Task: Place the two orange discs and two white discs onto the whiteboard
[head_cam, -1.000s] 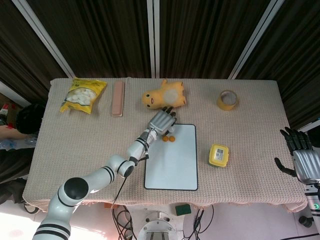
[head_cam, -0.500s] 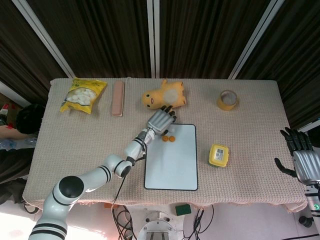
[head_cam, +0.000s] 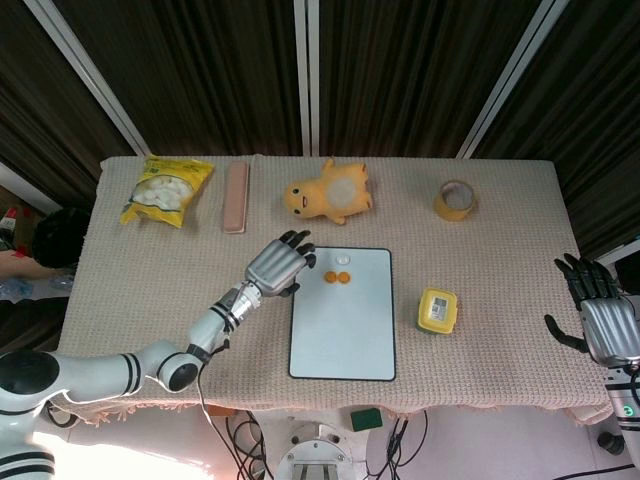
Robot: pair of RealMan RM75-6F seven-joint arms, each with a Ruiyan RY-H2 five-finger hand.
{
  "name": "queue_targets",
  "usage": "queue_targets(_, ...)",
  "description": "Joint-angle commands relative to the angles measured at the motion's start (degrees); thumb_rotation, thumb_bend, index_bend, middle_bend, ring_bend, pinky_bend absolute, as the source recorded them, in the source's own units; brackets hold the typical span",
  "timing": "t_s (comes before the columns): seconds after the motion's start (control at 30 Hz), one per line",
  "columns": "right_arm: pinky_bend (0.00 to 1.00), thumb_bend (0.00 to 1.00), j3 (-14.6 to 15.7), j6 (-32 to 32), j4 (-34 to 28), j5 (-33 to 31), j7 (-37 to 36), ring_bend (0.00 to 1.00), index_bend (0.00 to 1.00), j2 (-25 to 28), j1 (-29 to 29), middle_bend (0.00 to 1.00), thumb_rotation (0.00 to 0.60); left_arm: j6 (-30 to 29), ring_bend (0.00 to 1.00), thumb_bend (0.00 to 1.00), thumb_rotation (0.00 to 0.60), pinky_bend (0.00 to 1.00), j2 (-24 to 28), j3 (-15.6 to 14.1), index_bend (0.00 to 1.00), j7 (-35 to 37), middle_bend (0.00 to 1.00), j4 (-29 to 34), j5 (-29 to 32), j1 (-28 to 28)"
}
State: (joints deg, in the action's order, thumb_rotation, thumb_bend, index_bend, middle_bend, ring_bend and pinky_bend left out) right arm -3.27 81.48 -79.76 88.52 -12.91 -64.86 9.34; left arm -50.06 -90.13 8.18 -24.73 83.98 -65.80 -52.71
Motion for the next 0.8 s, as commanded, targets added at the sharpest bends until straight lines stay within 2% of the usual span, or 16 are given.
queue_targets(0.03,0.0,0.33,0.04,-0.2,0.07,0.06,0.06,0.0,0.0,-0.11,0.14,0.0,0.6,-6.67,0.07,0.26,0.6,0.16,8.51,-6.69,0.39,-4.78,0.24,9.53,0.5,7.63)
queue_targets(0.13,0.0,0.33,0.01,-0.63,0.27,-0.03,-0.04,0.0,0.0,-0.21,0.41,0.0,0.6,-10.78,0.07,0.26,0.6,0.16,10.41,-9.33,0.39,-3.65,0.24,11.56,-1.96,11.4)
queue_targets(0.23,0.0,0.33,-0.02,-1.1,0.55,0.0,-0.17,0.0,0.0,-0.34,0.78,0.0,0.6,-15.15,0.07,0.26,0.6,0.16,10.67,-11.97,0.4,-1.41,0.24,11.06,-6.2,15.22)
queue_targets(0.47,0.0,0.33,0.13,-1.3,0.51,0.41,-0.53,0.0,0.0,-0.37,1.15,0.0,0.6,-19.93,0.07,0.26,0.6,0.16,9.92,-16.64,0.4,2.29,0.24,9.17,-12.57,21.64)
queue_targets(0.6,0.0,0.33,0.07,-1.24,0.16,0.43,-0.31,0.0,0.0,0.17,1.24,0.0,0.6,-20.78,0.07,0.26,0.6,0.16,9.54,-18.29,0.4,3.84,0.23,9.48,-14.46,24.13)
queue_targets(0.8,0.0,0.33,0.08,-1.04,-0.56,0.35,0.16,0.0,0.0,0.47,1.17,0.0,0.6,-21.9,0.07,0.26,0.594,0.16,10.25,-19.24,0.39,5.38,0.22,10.24,-16.79,26.71)
